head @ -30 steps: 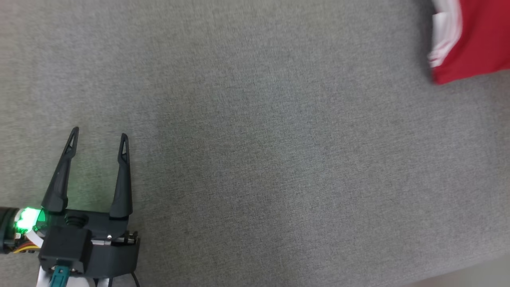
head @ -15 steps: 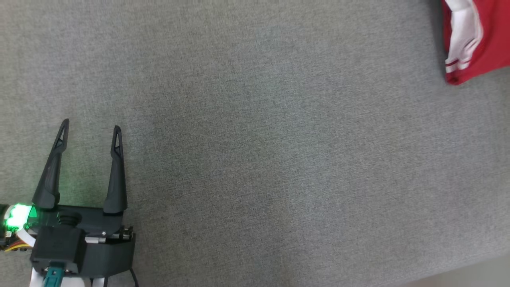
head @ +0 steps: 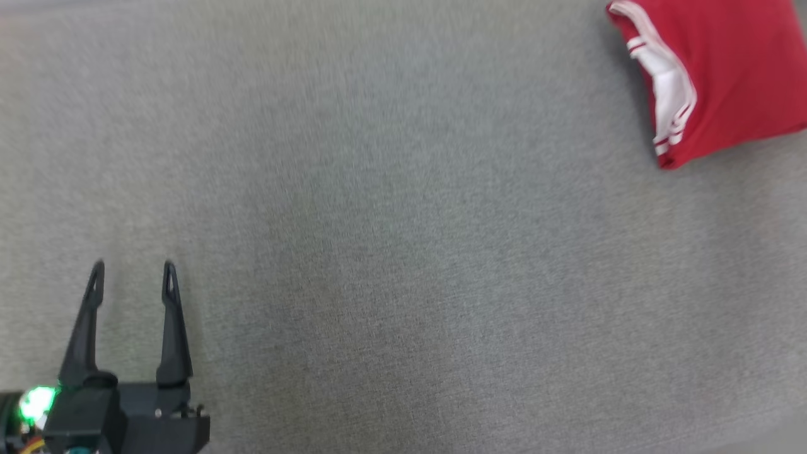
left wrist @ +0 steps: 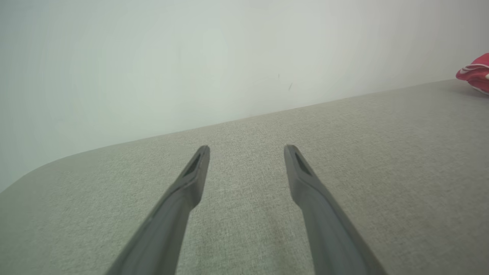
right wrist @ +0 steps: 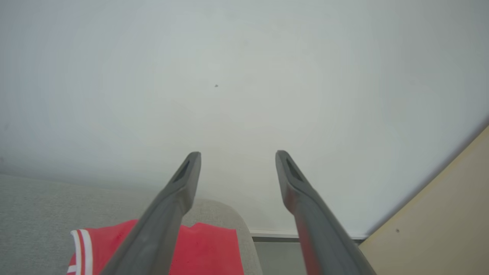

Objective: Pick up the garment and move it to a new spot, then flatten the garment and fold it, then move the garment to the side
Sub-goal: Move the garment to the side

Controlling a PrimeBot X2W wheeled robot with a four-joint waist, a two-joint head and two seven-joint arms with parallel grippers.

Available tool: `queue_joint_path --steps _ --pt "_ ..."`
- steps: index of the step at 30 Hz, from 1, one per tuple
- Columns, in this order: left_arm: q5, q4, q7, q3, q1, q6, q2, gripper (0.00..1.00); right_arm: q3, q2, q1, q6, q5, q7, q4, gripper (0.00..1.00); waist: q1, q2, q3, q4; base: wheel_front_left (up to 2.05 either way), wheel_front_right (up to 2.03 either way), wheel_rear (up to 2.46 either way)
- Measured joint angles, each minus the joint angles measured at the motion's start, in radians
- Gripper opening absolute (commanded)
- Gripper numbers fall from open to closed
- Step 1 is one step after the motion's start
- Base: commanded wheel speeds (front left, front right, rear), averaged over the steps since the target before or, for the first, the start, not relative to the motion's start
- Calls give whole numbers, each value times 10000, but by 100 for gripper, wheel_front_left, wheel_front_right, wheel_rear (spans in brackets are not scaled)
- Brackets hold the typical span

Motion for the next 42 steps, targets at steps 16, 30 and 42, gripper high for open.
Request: queue_joint_path --steps 16,30,42 --pt "-552 796 0 529 1282 -207 -479 100 -4426 2015 5760 0 -1582 0 -3737 100 -2 -1 -2353 231 0 0 0" --pt "-502 1254 0 742 1549 -366 -709 100 -6360 4213 9397 0 -2562 -2 -5766 100 0 0 -3447 791 0 0 0" --pt "-253 1802 0 888 1730 -286 -773 100 -6408 5800 12118 0 -2876 -2 -7588 100 1 1 -3917 1272 0 0 0"
